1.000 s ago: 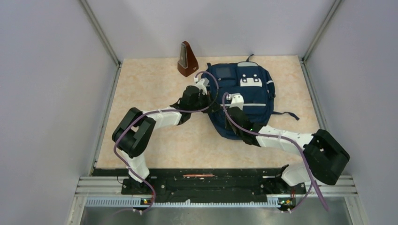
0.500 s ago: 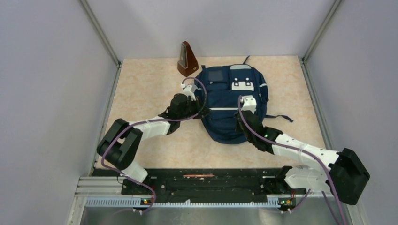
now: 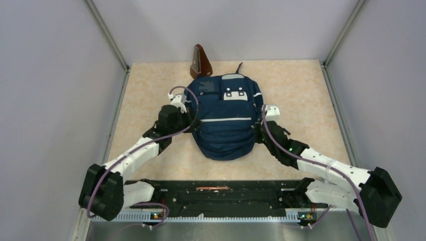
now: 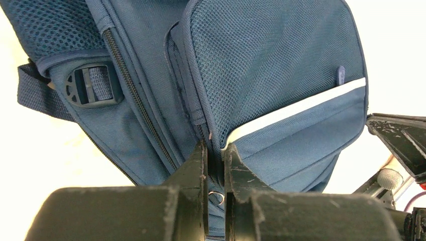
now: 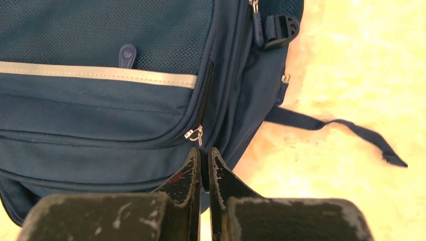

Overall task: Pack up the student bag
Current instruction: Zip the student bag at the center of the board.

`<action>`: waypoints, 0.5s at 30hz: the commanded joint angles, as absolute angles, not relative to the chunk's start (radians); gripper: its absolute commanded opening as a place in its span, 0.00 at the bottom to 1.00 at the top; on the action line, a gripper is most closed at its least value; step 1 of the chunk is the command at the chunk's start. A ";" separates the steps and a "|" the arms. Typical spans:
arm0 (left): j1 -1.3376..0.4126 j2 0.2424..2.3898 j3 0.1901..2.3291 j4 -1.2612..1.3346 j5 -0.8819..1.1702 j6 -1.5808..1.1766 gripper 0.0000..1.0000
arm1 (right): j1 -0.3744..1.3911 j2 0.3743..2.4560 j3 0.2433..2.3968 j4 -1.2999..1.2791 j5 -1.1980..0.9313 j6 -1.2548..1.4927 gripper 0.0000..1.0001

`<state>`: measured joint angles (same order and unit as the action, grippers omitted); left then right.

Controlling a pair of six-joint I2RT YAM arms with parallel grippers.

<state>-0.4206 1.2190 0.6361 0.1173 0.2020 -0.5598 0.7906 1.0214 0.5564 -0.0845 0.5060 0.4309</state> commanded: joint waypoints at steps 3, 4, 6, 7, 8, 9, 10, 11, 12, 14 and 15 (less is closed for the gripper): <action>-0.257 1.057 0.636 -0.056 0.067 -0.444 0.00 | 0.755 1.018 0.547 -0.078 0.602 0.398 0.00; -0.238 1.042 0.636 -0.076 0.069 -0.436 0.00 | 0.750 1.024 0.545 -0.043 0.581 0.391 0.00; -0.204 1.018 0.633 -0.108 0.063 -0.414 0.00 | 0.727 1.042 0.539 0.030 0.521 0.368 0.00; -0.184 1.009 0.632 -0.122 0.064 -0.404 0.00 | 0.711 1.053 0.539 0.059 0.491 0.361 0.00; -0.165 1.002 0.631 -0.144 0.066 -0.394 0.00 | 0.687 1.066 0.540 0.086 0.456 0.353 0.00; -0.148 0.996 0.632 -0.159 0.069 -0.381 0.00 | 0.668 1.080 0.540 0.117 0.421 0.339 0.00; -0.133 0.993 0.631 -0.171 0.076 -0.371 0.00 | 0.652 1.092 0.542 0.151 0.392 0.320 0.00; -0.120 0.991 0.630 -0.181 0.087 -0.360 0.00 | 0.645 1.107 0.547 0.182 0.373 0.298 0.00; -0.110 0.992 0.629 -0.189 0.097 -0.348 0.00 | 0.641 1.128 0.556 0.206 0.359 0.275 0.00; -0.101 0.999 0.635 -0.210 0.101 -0.332 0.00 | 0.632 1.172 0.588 0.239 0.332 0.227 0.00; -0.101 1.003 0.636 -0.211 0.104 -0.329 0.00 | 0.630 1.196 0.605 0.250 0.333 0.212 0.00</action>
<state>-0.1883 1.0294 0.6277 -0.1631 0.3222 -0.4503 0.7124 1.1370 0.5526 0.1921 0.1806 0.3569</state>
